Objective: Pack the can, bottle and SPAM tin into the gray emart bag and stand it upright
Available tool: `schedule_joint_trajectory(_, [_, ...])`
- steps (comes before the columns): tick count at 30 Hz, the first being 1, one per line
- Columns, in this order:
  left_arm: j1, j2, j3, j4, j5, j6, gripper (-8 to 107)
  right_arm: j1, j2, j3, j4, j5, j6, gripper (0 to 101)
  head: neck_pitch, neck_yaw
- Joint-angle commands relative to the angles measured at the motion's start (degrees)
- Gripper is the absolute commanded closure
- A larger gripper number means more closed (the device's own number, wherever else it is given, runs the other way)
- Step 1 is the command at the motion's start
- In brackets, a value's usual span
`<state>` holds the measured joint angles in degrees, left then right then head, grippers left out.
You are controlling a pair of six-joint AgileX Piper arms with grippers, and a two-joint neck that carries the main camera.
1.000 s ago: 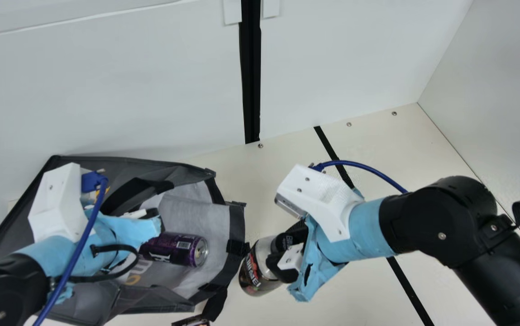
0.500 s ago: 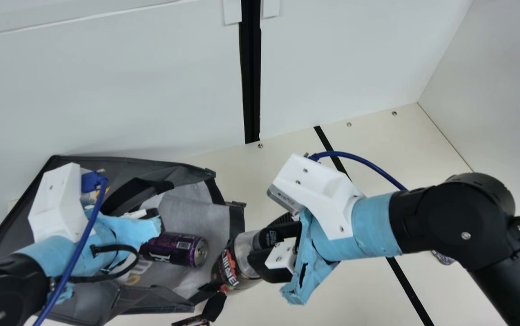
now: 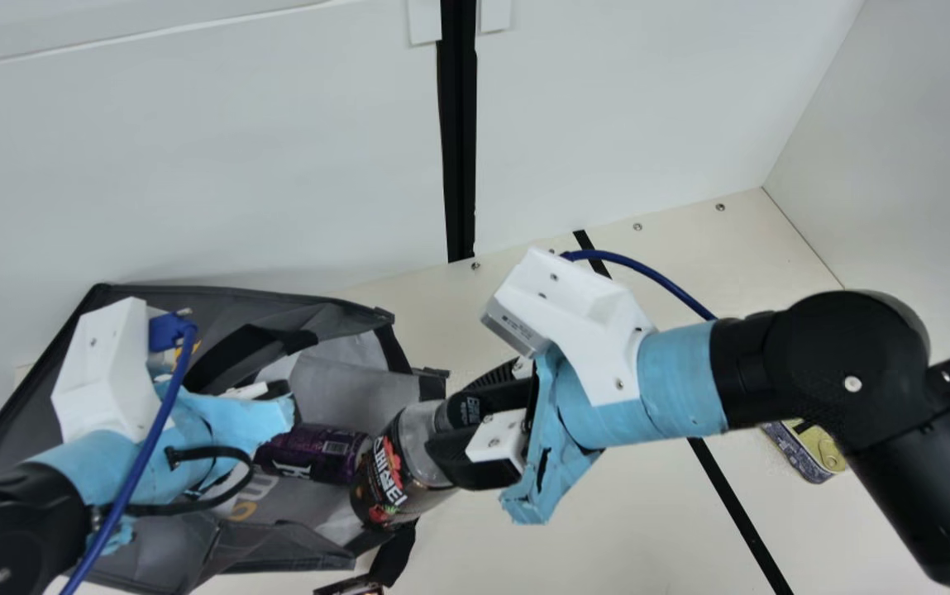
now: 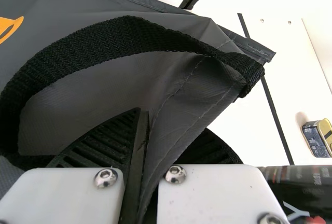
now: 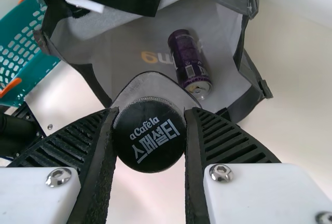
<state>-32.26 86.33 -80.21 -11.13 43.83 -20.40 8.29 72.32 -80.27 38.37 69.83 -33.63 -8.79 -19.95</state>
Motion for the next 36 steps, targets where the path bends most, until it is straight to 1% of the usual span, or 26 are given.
schedule_joint_trajectory(1, [0.00,0.00,0.00,0.00,0.00,0.00,107,-0.31,0.57,-0.22,0.82,0.07,-0.32,101,-1.21,-0.05])
schedule_joint_trajectory(10, [0.00,0.00,0.00,0.00,0.00,0.00,107,-0.92,3.86,-1.92,2.87,0.07,-0.91,101,-1.21,-0.05])
schedule_joint_trajectory(23, [0.00,0.00,0.00,0.00,0.00,0.00,107,0.52,8.61,-5.69,3.39,0.07,0.57,101,-1.21,-0.05])
schedule_joint_trajectory(28, [0.00,0.00,0.00,0.00,0.00,0.00,107,2.32,10.23,-5.85,3.24,-1.73,1.50,101,-1.21,-0.05])
schedule_joint_trajectory(36, [0.00,0.00,0.00,0.00,0.00,0.00,107,5.34,12.35,-4.66,3.21,-5.16,2.85,101,-1.21,-0.05])
